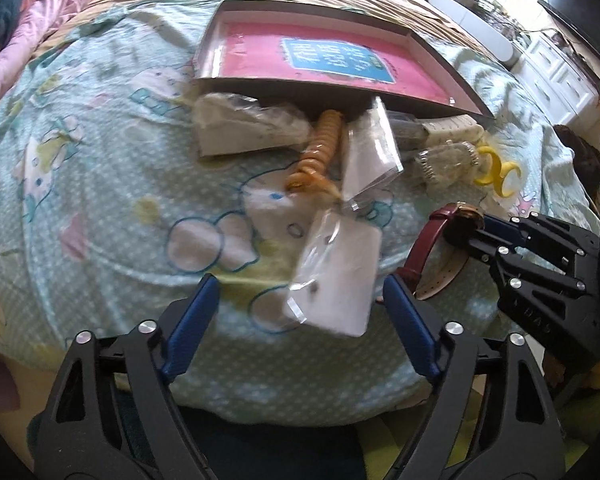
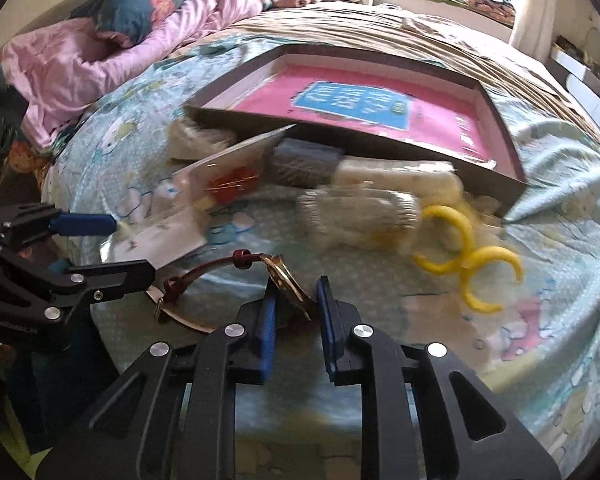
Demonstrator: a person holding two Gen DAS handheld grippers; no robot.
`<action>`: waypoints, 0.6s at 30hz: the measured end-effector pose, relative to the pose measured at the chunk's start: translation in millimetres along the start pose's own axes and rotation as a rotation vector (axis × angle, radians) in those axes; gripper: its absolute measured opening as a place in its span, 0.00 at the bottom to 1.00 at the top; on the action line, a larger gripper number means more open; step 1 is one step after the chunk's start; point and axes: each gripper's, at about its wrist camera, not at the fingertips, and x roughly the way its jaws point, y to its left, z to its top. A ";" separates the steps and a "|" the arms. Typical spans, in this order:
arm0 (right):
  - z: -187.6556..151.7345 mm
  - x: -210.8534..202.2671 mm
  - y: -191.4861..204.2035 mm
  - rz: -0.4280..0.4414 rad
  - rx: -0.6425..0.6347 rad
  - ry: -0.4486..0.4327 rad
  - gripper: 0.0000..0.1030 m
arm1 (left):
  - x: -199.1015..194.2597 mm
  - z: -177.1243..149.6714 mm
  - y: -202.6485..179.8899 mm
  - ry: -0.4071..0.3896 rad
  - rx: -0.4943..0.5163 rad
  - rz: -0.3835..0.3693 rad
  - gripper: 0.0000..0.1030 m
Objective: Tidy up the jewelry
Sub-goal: 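Close the right tool on the watch while the left tool grips the clear card bag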
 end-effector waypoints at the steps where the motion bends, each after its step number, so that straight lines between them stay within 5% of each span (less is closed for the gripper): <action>1: -0.4 -2.0 -3.8 -0.010 0.003 -0.003 0.17 | 1.5 2.0 -3.0 0.001 0.009 0.003 0.61; 7: 1.0 -16.8 -26.2 -0.037 0.055 -0.032 0.16 | 8.0 5.4 -17.5 0.010 0.061 -0.014 0.34; 18: 23.2 -51.3 -44.9 -0.006 0.098 -0.120 0.16 | -15.8 9.0 -11.7 -0.017 0.043 -0.025 0.31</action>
